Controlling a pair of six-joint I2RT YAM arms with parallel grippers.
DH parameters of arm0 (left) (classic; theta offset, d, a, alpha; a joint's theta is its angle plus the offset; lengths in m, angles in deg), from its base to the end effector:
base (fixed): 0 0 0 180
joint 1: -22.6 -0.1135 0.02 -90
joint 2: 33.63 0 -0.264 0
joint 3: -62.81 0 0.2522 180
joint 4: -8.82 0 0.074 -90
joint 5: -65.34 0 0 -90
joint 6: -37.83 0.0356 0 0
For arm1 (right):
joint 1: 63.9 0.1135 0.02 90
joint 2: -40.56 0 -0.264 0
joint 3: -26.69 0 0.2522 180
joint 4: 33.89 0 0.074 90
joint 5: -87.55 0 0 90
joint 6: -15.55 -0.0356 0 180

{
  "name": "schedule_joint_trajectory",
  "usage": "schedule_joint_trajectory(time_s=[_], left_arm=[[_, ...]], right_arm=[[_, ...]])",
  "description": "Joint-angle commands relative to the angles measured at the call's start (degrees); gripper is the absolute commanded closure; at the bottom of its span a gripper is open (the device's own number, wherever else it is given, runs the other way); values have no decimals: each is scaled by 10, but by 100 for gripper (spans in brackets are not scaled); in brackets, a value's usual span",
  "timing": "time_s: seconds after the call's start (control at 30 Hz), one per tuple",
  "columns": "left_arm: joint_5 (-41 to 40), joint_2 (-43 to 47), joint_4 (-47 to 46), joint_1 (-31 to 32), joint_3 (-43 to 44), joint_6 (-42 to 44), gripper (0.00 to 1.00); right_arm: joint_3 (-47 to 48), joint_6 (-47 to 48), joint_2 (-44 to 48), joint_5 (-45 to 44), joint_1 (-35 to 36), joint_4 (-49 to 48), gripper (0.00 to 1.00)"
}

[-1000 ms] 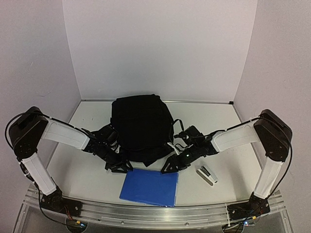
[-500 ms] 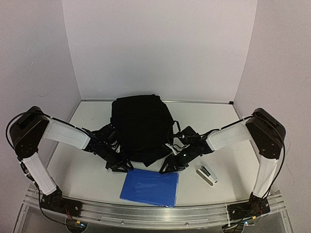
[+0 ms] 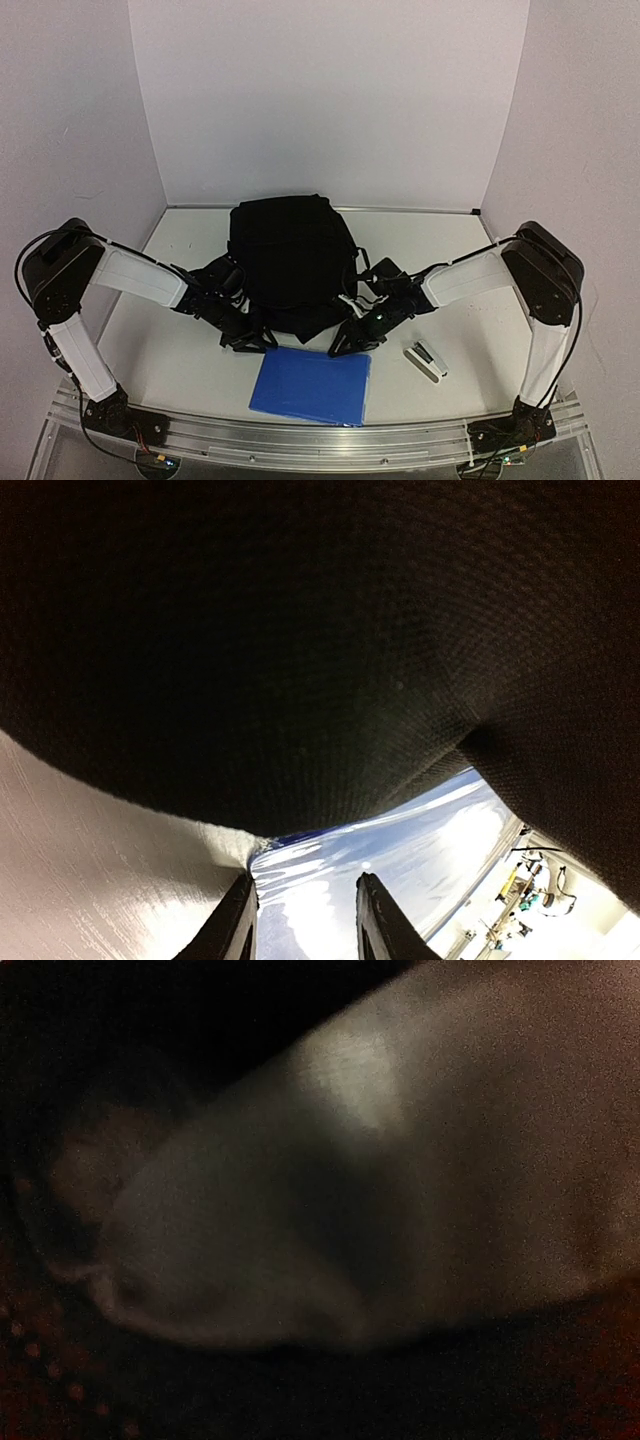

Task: Pack the student bag
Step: Pick up the files from the center of the board.

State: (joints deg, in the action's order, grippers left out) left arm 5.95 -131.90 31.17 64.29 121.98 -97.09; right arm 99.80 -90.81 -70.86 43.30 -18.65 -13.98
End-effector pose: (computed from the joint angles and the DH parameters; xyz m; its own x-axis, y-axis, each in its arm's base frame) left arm 0.2147 -0.2155 0.1238 -0.9970 0.0742 -0.0226 0.0708 0.7530 -0.6542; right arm 0.2398 0.2781 0.1189 -0.7886 -0.5164 -0.3338 -0.5618 0.3843 0.7326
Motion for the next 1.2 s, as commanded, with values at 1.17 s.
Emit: schedule_joint_trajectory(time_s=[1.17], left_arm=[[-36,152,-76,3,-95,3,28]], right_arm=[[9,87,-5,202,23,119,97]])
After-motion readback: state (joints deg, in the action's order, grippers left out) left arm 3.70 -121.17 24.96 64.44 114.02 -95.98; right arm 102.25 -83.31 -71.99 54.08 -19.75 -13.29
